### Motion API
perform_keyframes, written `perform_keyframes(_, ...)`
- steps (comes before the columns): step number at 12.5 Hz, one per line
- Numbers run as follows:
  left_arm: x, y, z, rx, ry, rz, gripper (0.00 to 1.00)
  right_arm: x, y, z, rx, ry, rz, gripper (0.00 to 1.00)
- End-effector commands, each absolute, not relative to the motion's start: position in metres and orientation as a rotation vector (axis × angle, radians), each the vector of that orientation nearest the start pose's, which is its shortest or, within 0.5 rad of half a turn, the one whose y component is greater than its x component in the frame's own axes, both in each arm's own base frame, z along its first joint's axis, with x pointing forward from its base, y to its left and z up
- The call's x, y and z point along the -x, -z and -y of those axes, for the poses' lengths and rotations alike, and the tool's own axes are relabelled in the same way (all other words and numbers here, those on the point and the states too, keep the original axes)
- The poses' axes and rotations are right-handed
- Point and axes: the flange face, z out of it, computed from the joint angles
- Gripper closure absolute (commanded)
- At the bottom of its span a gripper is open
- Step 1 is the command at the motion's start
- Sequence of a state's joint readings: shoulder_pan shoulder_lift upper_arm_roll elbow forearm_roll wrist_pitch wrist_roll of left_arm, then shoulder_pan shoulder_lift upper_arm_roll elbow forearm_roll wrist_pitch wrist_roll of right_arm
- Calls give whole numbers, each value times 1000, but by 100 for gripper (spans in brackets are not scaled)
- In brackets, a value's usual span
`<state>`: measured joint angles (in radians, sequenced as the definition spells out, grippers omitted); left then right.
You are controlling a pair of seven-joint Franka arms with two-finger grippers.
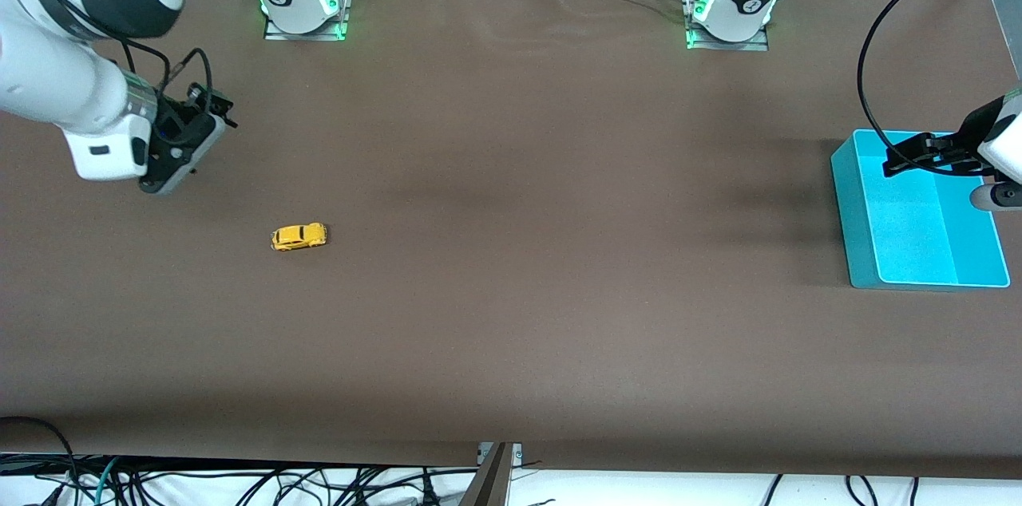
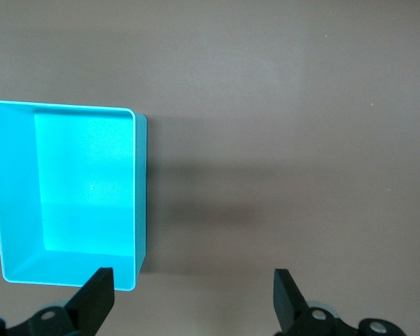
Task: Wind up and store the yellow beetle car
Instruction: 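Move the right gripper down over the yellow beetle car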
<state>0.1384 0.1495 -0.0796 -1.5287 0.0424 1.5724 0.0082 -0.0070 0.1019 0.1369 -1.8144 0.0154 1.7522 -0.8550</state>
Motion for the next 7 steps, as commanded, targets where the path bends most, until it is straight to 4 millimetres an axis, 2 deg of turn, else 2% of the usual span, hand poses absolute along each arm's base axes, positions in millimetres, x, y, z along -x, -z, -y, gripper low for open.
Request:
perform_keyframes(1, -595, -564, -44, 3124, -166, 51, 0, -577, -416, -75, 2539, -141, 1676, 0)
perform_keyframes(4, -595, -564, -44, 3125, -163, 52, 0, -584, -344, -79, 2360, -58, 1939, 0)
perform_keyframes(7, -596, -565, -38, 3171, -162, 53, 0, -592, -286, -81, 2272, 20, 2064, 0)
